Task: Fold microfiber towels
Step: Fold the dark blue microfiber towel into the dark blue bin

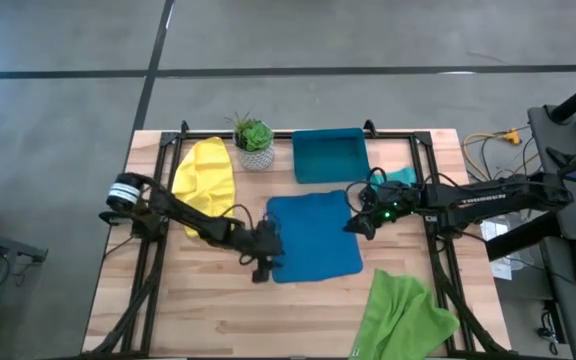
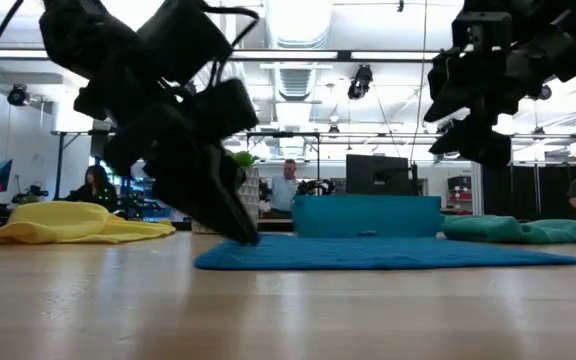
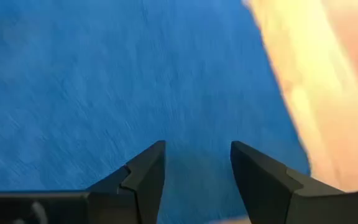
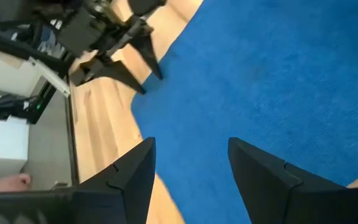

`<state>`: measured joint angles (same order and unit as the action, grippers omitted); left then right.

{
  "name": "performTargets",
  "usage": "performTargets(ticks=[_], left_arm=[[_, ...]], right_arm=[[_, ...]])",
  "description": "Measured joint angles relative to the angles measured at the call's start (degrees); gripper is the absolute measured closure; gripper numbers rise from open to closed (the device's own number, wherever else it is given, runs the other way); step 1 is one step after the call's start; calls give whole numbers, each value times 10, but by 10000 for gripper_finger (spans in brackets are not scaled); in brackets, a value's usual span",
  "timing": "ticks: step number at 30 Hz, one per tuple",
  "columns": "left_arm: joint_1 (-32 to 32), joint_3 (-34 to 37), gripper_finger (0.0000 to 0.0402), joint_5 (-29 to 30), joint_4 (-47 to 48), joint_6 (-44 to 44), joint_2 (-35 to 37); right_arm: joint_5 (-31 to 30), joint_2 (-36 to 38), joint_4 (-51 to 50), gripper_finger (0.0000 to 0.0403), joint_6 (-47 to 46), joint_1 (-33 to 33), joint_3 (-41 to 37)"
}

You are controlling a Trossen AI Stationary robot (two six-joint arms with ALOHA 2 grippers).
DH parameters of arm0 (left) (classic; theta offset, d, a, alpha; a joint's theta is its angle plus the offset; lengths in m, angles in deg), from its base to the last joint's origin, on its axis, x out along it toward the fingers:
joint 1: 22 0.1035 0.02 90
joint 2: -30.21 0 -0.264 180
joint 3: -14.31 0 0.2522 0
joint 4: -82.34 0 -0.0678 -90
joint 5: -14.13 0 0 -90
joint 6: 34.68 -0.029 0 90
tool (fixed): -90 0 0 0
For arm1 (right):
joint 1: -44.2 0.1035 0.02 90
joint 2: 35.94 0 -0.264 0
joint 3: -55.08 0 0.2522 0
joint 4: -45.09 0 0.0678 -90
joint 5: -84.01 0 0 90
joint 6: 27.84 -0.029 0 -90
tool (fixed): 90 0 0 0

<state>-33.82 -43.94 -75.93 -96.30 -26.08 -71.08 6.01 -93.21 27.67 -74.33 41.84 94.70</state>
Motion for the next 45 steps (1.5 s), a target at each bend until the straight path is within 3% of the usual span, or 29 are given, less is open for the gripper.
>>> performTargets(ticks=[8,13,18,23,27,37,45], left_arm=[[-23,-9,246,4,110,-9,14],[-23,-1,265,13,188,-43,76],[-25,-1,272,22,248,-62,164],[-47,-1,272,19,289,-80,219],[-81,17,272,20,283,-119,224],[-101,47,272,38,251,-60,221],[-104,47,272,38,246,-47,220]], right_arm=[[0,1,1,207,-34,39,3],[-2,1,1,207,-41,77,6],[-53,-22,2,207,-19,163,26],[-128,-106,-1,207,54,261,77],[-178,-202,-27,207,139,307,132],[-196,-418,-122,207,245,313,251],[-197,-480,-186,209,238,314,289]])
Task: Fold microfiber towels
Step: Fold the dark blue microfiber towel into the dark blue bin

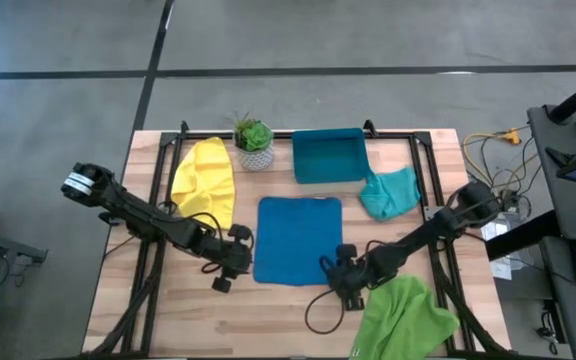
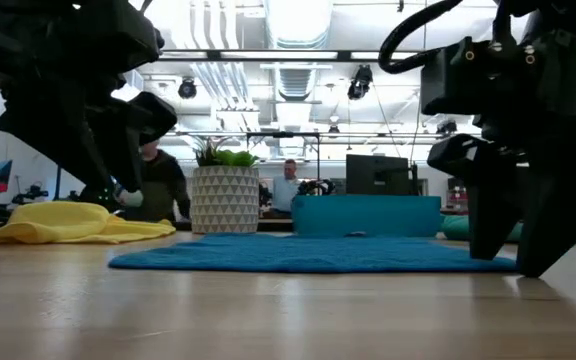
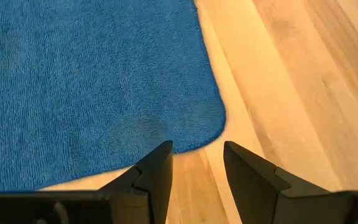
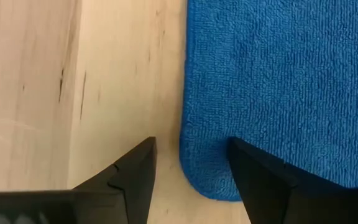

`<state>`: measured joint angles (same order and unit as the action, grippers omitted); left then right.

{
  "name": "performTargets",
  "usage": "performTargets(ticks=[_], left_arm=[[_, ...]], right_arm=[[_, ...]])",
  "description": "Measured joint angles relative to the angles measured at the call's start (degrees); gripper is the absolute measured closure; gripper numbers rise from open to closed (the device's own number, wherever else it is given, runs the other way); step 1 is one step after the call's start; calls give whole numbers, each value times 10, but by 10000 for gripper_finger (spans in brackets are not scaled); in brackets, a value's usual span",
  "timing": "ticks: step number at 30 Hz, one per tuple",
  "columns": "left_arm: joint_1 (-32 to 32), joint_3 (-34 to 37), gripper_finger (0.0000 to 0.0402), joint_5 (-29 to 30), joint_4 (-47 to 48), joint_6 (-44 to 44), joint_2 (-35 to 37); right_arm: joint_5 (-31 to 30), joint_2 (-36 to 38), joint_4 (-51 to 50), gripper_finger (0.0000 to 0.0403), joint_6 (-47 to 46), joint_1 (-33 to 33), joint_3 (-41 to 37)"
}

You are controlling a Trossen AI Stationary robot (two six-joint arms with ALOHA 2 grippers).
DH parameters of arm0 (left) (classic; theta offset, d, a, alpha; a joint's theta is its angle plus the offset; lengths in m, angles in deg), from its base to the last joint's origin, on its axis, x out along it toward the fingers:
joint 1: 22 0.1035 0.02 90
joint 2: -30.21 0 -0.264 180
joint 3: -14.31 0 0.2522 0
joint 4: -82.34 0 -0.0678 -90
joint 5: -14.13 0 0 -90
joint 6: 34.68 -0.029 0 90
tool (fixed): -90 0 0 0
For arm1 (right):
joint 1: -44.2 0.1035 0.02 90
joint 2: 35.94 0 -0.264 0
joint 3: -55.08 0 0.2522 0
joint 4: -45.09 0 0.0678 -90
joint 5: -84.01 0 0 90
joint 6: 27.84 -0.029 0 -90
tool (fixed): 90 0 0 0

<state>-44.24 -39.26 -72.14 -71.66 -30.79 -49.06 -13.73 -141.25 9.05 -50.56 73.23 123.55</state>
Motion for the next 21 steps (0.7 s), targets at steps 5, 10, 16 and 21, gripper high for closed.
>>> performTargets(ticks=[5,10,16,21], left_arm=[[0,7,272,-2,-50,-2,-31],[-2,17,272,-6,-113,1,-90],[-4,15,272,-24,-174,-16,-136],[-7,16,272,-32,-186,-17,-151]], right_arm=[[-13,-3,-15,213,2,-3,13],[-17,-3,-12,250,-2,-8,14],[-20,-2,-10,299,-2,-8,14],[-23,-1,-14,322,-2,-9,23]])
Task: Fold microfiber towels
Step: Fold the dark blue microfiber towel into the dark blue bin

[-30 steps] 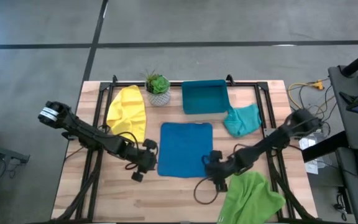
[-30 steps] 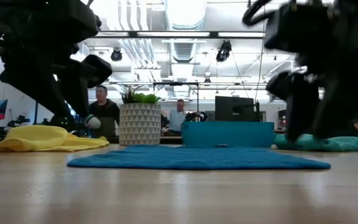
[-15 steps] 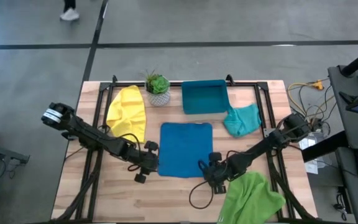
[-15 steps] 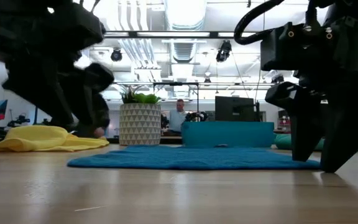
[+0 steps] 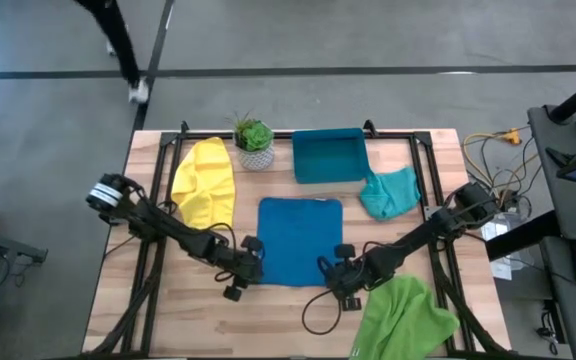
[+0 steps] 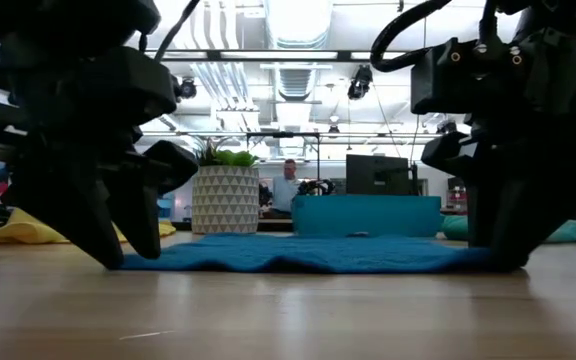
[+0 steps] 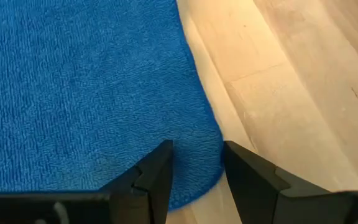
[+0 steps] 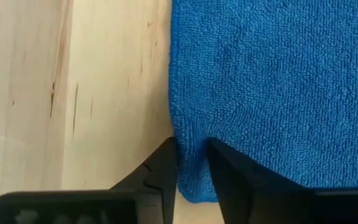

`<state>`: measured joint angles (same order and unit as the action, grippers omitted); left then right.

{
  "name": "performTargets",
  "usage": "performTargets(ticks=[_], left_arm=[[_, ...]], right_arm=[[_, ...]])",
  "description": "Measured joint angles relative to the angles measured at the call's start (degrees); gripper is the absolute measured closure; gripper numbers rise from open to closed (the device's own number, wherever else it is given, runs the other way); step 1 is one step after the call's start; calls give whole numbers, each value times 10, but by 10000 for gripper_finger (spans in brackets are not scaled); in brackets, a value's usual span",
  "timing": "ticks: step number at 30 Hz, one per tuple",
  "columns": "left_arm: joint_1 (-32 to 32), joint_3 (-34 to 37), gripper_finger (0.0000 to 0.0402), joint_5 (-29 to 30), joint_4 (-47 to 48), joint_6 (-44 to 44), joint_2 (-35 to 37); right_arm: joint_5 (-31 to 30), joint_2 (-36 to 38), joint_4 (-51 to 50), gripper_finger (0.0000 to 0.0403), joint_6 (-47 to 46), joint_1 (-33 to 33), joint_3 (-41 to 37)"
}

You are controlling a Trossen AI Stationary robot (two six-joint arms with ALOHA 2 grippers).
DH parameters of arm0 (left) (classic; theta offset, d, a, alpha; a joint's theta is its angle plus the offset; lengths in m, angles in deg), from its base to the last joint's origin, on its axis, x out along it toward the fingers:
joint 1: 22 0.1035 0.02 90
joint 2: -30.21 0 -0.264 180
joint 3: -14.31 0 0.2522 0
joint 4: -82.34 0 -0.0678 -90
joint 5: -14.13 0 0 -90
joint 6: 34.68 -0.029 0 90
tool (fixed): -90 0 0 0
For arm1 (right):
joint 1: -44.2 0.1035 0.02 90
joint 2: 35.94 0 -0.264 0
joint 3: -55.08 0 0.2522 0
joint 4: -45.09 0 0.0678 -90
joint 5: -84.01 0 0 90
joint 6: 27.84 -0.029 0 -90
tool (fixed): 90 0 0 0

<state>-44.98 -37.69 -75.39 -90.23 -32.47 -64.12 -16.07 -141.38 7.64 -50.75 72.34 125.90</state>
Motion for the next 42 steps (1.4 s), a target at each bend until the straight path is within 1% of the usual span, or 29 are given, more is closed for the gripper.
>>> performTargets(ticks=[4,6,8,10,12,13,15,19,22,25,27,30,32,35,42], left_arm=[[-8,-1,273,7,-2,5,-21],[-17,-1,277,27,-1,5,-26],[-29,-2,294,59,9,5,-27],[-40,-8,328,91,31,4,-25],[-47,-13,372,97,49,4,-17],[-49,-15,386,100,56,4,-10],[-52,-15,392,113,70,4,4],[-51,-8,399,134,119,3,49],[-48,-4,400,130,123,3,91],[-48,-1,401,96,125,4,124],[-47,2,401,63,125,6,142],[-48,2,401,19,121,31,154],[-48,2,401,5,122,37,156],[-45,3,401,8,126,32,157],[-16,3,401,43,132,-4,174]], right_arm=[[0,0,0,336,0,0,2],[4,0,-1,344,0,-1,3],[9,0,-3,352,-3,-1,5],[15,1,-3,362,-12,-1,6],[22,5,-3,374,-22,-2,6],[23,8,-4,379,-28,-2,6],[25,15,-7,390,-40,-2,5],[38,37,-5,393,-58,-2,4],[58,57,-5,393,-68,-1,5],[87,78,-1,394,-76,-1,5],[107,92,5,394,-93,-1,6],[140,103,14,394,-107,1,9],[153,107,15,394,-107,4,17],[159,108,14,394,-107,5,27],[161,116,-8,394,-111,-19,25]])
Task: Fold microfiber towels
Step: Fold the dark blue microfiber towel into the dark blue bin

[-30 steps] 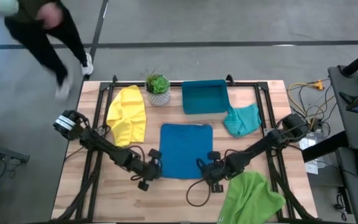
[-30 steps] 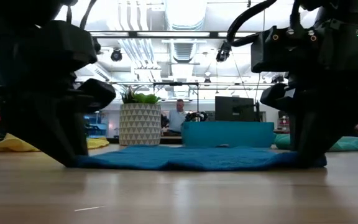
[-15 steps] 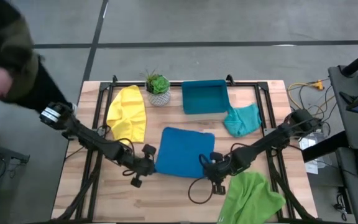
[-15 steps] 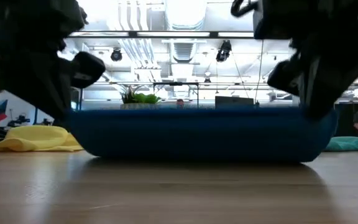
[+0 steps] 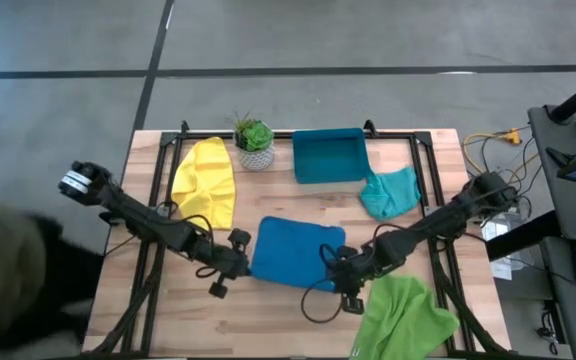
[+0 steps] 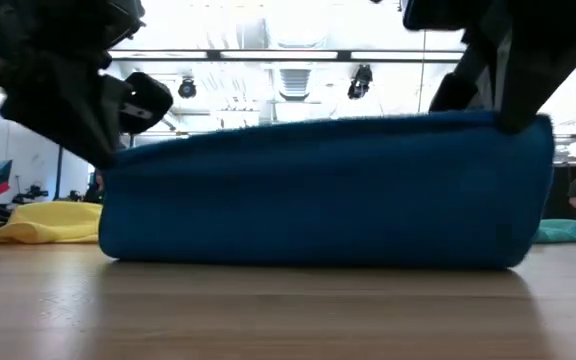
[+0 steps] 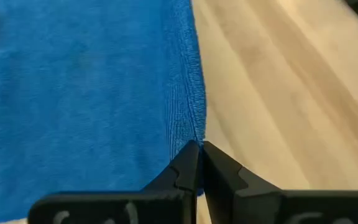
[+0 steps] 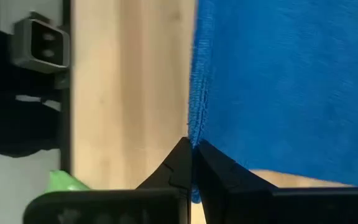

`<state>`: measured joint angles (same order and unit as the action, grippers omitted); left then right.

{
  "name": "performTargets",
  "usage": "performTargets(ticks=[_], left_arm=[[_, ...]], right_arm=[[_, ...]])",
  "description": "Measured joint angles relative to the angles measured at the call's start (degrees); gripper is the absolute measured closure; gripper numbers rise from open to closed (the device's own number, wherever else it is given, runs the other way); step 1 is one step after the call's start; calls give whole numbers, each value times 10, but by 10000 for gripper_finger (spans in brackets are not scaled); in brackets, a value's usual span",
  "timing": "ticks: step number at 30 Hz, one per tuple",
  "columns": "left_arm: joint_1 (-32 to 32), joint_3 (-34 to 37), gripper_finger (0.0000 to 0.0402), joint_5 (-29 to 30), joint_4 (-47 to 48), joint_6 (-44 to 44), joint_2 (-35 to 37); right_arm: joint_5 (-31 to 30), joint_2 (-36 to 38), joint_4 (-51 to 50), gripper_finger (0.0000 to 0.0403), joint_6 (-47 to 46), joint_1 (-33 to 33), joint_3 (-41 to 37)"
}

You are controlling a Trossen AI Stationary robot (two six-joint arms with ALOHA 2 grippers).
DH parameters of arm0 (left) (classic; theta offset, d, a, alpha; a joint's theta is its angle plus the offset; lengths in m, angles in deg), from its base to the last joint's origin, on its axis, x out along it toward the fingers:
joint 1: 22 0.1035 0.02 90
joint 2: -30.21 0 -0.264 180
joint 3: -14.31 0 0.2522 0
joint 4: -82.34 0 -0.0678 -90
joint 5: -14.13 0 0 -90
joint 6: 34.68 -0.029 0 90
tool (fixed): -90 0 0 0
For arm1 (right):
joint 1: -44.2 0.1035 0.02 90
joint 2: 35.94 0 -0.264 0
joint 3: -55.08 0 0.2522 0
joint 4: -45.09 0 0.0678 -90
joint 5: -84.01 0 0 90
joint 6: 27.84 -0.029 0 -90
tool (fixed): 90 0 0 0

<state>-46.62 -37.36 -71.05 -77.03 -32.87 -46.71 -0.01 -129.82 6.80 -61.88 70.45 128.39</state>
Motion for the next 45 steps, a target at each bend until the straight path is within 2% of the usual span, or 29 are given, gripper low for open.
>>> performTargets(ticks=[11,25,32,37,45], left_arm=[[93,1,402,5,-2,-19,1],[193,1,402,7,-3,-41,1],[216,7,401,6,-20,-42,-11],[217,5,401,4,-63,-42,-52],[224,1,401,47,-69,-38,-100]], right_arm=[[-1,13,-47,394,43,-52,-19],[0,23,-95,394,139,-153,-27],[0,23,-97,394,151,-194,-41],[0,23,-97,394,151,-210,-52],[-3,19,-96,392,138,-225,-63]])
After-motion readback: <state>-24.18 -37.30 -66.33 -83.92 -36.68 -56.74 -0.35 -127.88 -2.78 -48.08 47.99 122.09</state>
